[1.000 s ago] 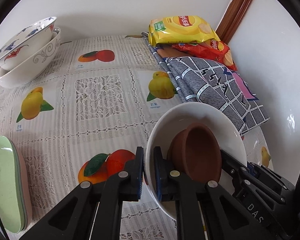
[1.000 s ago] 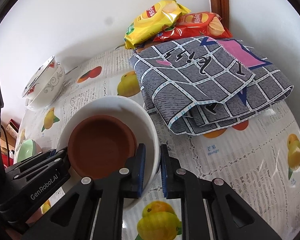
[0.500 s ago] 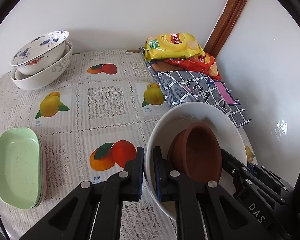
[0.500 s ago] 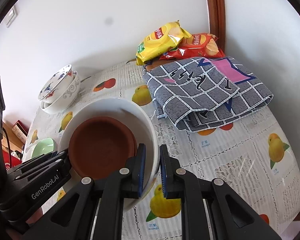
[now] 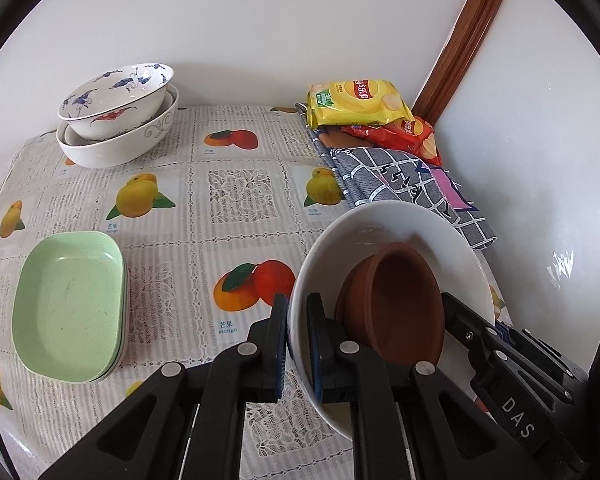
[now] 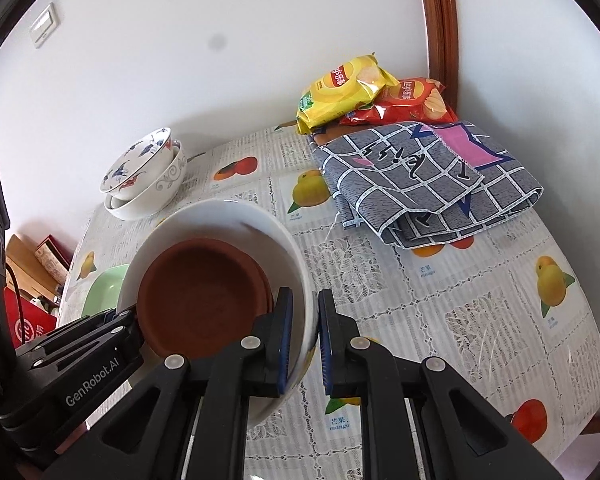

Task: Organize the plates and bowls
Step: 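Lift the white bowl with both grippers and carry it over the pale-green plate stack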

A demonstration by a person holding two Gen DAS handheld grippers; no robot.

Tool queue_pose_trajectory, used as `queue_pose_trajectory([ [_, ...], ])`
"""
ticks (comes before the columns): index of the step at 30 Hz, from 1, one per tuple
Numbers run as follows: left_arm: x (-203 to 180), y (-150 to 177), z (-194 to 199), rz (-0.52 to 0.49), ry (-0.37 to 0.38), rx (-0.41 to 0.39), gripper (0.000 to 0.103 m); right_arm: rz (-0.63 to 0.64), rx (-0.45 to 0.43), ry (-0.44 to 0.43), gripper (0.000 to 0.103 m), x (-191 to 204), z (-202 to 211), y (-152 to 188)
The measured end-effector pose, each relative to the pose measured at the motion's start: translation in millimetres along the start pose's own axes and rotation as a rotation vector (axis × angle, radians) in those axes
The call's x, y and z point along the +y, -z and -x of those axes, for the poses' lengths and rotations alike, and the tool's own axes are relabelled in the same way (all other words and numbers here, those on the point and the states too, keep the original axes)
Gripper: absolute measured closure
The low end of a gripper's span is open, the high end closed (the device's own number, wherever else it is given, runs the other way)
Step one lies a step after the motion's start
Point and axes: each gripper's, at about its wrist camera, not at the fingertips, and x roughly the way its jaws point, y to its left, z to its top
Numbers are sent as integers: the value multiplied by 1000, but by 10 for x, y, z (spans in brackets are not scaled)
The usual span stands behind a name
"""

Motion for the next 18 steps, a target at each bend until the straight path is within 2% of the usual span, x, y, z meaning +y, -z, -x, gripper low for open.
queue_pose_trajectory([
  [18, 405, 31, 270, 35, -4, -23, 93, 24, -14, -17, 92, 442, 71, 66],
])
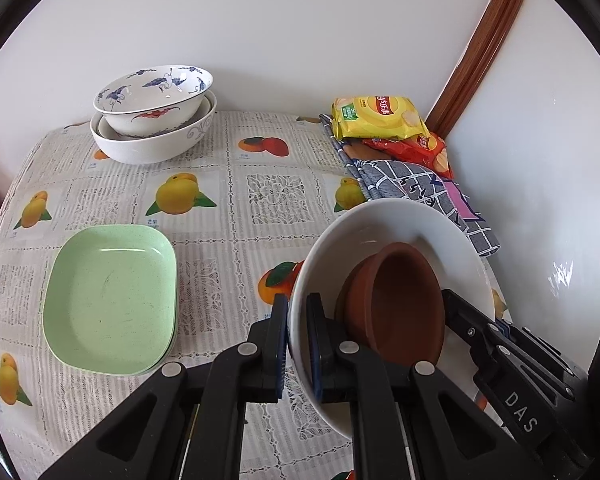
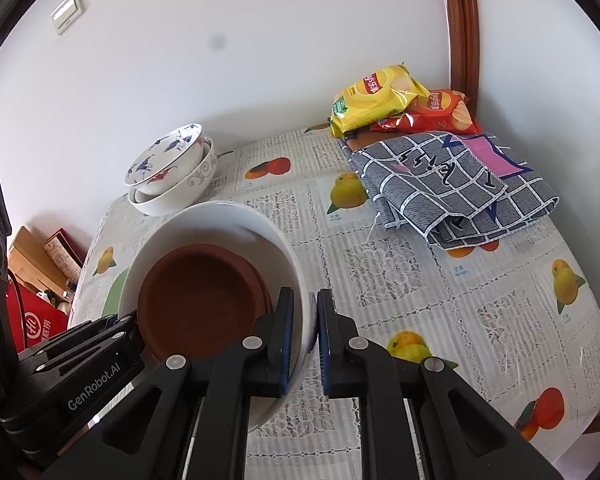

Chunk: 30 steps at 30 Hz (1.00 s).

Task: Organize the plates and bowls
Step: 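Lift the white bowl with both grippers and carry it over the pale-green plate stack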

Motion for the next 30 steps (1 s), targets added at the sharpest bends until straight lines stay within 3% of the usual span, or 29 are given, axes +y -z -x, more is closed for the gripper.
queue_pose_trajectory([
  [30, 588, 87, -29, 58, -39, 21, 95, 23, 54, -31, 93, 455, -299, 107],
])
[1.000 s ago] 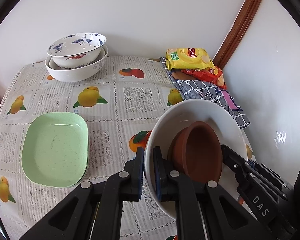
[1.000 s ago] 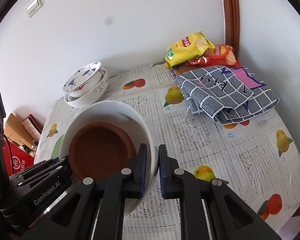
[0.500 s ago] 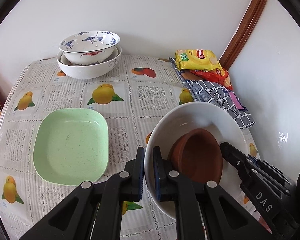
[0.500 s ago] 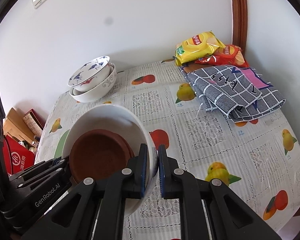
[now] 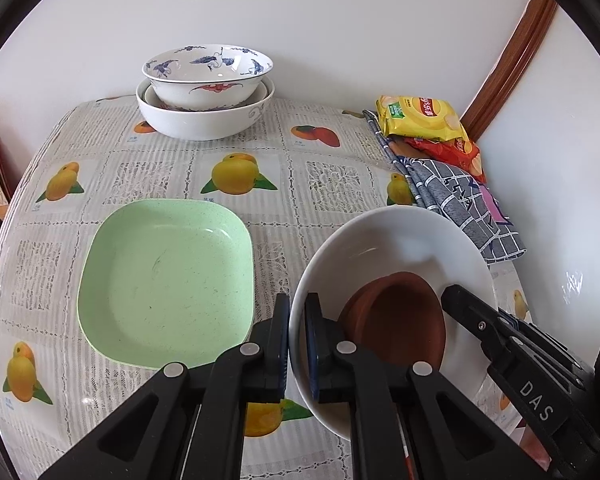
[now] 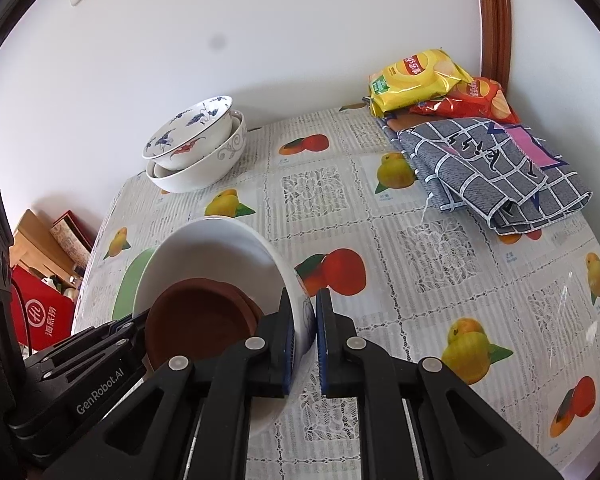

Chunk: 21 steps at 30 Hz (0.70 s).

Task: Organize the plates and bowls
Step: 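Lift the white bowl with both grippers and carry it over the pale-green plate stack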

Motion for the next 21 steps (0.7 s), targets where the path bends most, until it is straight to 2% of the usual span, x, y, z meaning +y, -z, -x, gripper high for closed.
queue_pose_trajectory([
  [21, 286, -158, 91, 37, -18, -30, 95, 35, -2, -42, 93, 291, -99, -178],
])
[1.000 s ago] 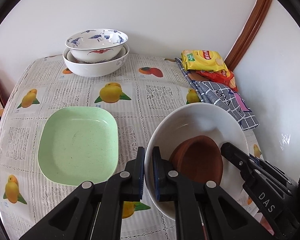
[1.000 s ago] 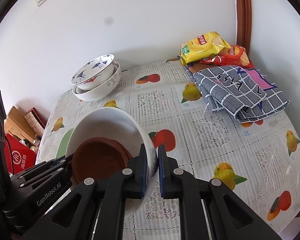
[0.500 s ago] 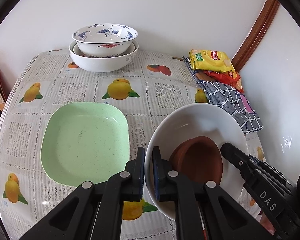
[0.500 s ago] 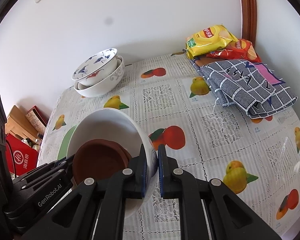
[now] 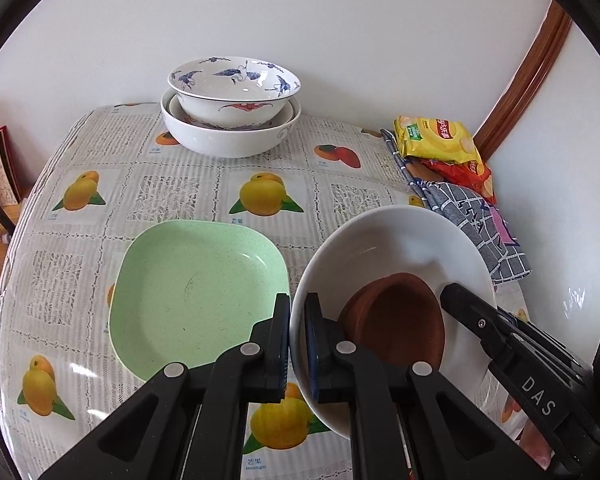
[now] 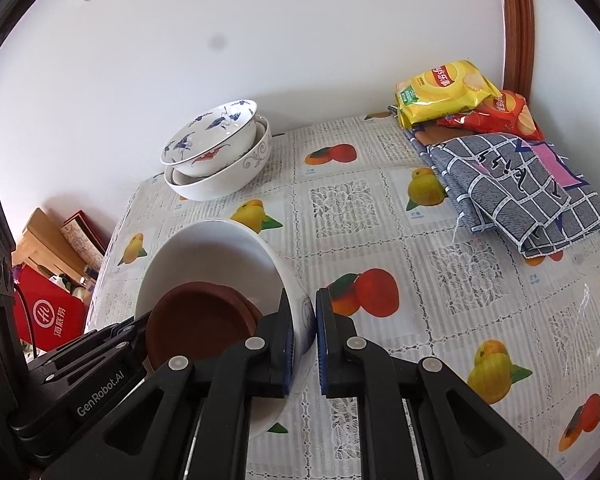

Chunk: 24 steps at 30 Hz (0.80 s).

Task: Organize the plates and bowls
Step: 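Lift the white bowl with both grippers and carry it over the pale-green plate stack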

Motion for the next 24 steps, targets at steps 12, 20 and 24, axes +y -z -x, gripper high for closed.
queue_pose_trajectory([
  [12, 352, -70, -72, 47, -32, 5, 96, 27, 33, -36, 93, 266, -268, -27],
  [20, 571, -114, -118, 75, -48, 11, 96, 40, 56, -58, 93, 436, -446, -52],
  [24, 674, -133, -130, 91, -54, 12, 96, 51, 68, -66, 93, 532, -524, -63],
])
